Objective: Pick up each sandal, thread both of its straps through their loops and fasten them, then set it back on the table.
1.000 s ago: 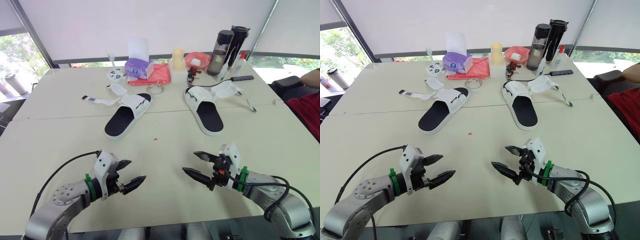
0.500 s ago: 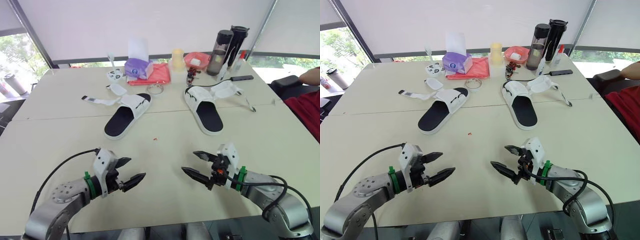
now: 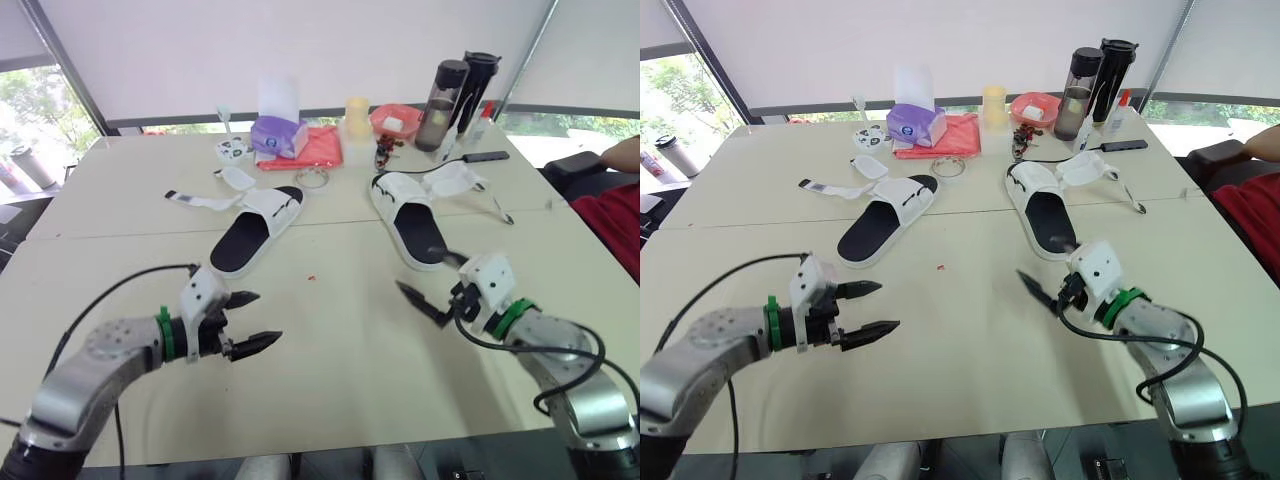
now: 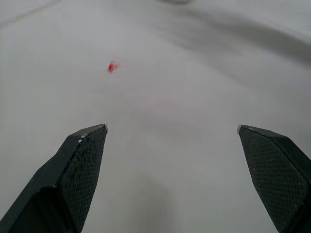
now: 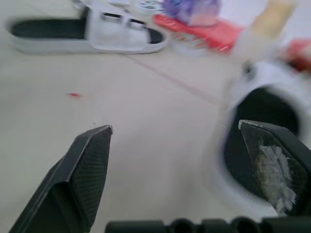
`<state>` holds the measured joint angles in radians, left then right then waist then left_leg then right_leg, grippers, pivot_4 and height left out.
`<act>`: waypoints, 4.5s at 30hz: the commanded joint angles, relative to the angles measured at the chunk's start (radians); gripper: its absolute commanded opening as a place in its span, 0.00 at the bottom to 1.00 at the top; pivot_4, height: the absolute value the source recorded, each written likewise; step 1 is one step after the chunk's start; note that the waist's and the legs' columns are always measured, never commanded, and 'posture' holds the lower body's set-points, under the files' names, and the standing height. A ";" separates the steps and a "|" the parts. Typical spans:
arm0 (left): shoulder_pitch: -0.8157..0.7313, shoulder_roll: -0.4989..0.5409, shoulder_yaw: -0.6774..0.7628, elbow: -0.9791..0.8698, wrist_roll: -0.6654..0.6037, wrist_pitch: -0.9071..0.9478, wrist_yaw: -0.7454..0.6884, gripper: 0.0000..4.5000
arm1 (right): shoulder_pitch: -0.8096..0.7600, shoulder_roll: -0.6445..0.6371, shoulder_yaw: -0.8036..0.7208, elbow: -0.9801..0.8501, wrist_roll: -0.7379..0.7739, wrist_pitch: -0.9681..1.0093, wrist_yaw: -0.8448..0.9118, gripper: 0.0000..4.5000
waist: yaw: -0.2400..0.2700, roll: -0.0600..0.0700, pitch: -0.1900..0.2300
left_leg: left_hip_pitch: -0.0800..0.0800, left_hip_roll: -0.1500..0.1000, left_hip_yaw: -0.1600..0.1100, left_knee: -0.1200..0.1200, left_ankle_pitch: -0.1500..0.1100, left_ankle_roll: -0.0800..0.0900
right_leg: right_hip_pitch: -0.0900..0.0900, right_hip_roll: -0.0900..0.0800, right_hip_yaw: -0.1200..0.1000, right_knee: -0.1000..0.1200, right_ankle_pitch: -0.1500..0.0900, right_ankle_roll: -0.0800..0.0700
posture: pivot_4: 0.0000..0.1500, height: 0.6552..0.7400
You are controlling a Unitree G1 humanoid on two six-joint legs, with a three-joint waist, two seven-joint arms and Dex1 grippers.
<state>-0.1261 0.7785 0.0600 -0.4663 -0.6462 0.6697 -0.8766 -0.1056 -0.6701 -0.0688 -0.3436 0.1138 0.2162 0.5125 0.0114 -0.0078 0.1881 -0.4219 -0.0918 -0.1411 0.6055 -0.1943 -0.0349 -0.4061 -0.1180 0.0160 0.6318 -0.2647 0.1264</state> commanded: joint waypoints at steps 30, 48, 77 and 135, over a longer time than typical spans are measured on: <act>-0.111 -0.135 0.006 -0.044 -0.162 0.126 0.115 0.99 | -1.096 0.238 0.599 1.618 -0.886 -0.475 -0.591 1.00 | -0.040 0.000 0.001 | 0.003 0.000 0.001 -0.004 0.006 -0.008 | -0.001 0.002 0.004 0.003 0.004 0.005 | 1.00 1.00; -0.107 -0.148 0.005 -0.040 -0.155 0.113 0.141 1.00 | -1.110 0.236 0.669 1.653 -0.937 -0.502 -0.685 0.01 | -0.057 0.000 0.001 | 0.013 0.000 0.001 -0.011 0.007 -0.010 | -0.002 0.002 0.006 0.015 0.004 0.005 | 1.00 1.00; -0.144 -0.075 0.073 0.056 -0.275 0.179 0.011 1.00 | -0.556 -0.287 0.488 0.696 -0.619 -1.467 -0.335 0.01 | -0.056 -0.001 0.002 | 0.015 0.002 0.004 -0.009 0.006 -0.008 | 0.000 0.004 0.009 0.016 0.001 0.002 | 1.00 1.00; -0.181 -0.040 -0.061 0.316 0.084 -0.147 -0.176 0.51 | -0.602 -0.362 0.563 0.891 -0.384 -1.327 -0.383 1.00 | -0.060 -0.003 0.002 | 0.015 0.002 0.004 -0.011 0.007 -0.009 | 0.001 0.004 0.011 0.015 0.000 0.001 | 1.00 1.00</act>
<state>-0.2948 0.7313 0.0120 -0.1569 -0.5967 0.5695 -1.0248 -0.7153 -1.0162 0.5306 0.6232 -0.4374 -1.1705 0.0425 -0.0484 -0.0106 0.1905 -0.4062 -0.0892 -0.1370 0.5951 -0.1875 -0.0439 -0.4046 -0.1137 0.0269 0.6465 -0.2644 0.1279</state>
